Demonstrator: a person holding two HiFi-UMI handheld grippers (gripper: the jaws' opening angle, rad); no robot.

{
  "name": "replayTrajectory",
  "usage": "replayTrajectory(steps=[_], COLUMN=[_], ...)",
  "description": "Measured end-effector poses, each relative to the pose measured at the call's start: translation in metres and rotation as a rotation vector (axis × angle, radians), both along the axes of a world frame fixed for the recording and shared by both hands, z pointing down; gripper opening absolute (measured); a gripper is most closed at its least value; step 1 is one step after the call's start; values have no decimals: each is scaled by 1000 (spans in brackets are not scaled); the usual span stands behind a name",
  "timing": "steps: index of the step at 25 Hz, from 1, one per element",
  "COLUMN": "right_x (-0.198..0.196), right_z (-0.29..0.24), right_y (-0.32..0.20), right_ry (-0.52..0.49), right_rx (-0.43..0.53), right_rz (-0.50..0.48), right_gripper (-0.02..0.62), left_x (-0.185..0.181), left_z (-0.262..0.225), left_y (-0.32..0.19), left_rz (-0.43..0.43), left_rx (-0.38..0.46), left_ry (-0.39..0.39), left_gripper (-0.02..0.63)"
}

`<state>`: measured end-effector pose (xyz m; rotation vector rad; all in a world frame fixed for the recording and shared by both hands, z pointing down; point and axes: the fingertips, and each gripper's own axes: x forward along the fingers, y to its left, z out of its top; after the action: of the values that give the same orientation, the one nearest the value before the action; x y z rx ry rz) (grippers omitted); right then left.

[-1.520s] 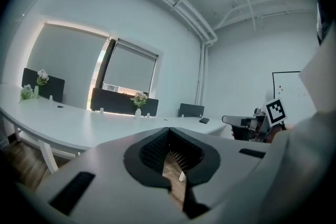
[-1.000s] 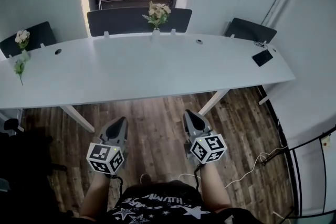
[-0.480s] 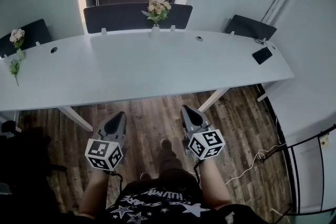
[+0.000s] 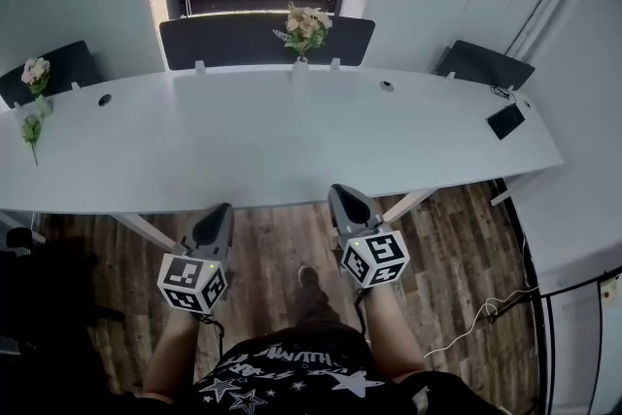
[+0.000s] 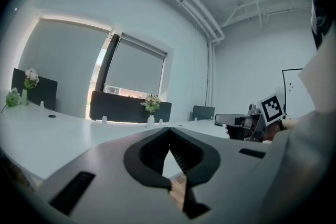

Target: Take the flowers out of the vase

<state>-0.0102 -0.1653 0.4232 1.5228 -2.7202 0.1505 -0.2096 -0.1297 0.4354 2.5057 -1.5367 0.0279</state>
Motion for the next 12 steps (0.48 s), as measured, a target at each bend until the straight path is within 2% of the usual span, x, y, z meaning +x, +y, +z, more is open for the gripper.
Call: replayTrajectory(steps=[12], right_x=[31], right_z=[-5], right_y=[-124], right_ry=[-47], right_rx=[-11], right_rz=[-40], right_gripper=[3], left_x=[35], left_z=[0], left_y=[-106], left_rz=[-51], left_rx=[-19], left_ry=[-34], left_gripper=[9])
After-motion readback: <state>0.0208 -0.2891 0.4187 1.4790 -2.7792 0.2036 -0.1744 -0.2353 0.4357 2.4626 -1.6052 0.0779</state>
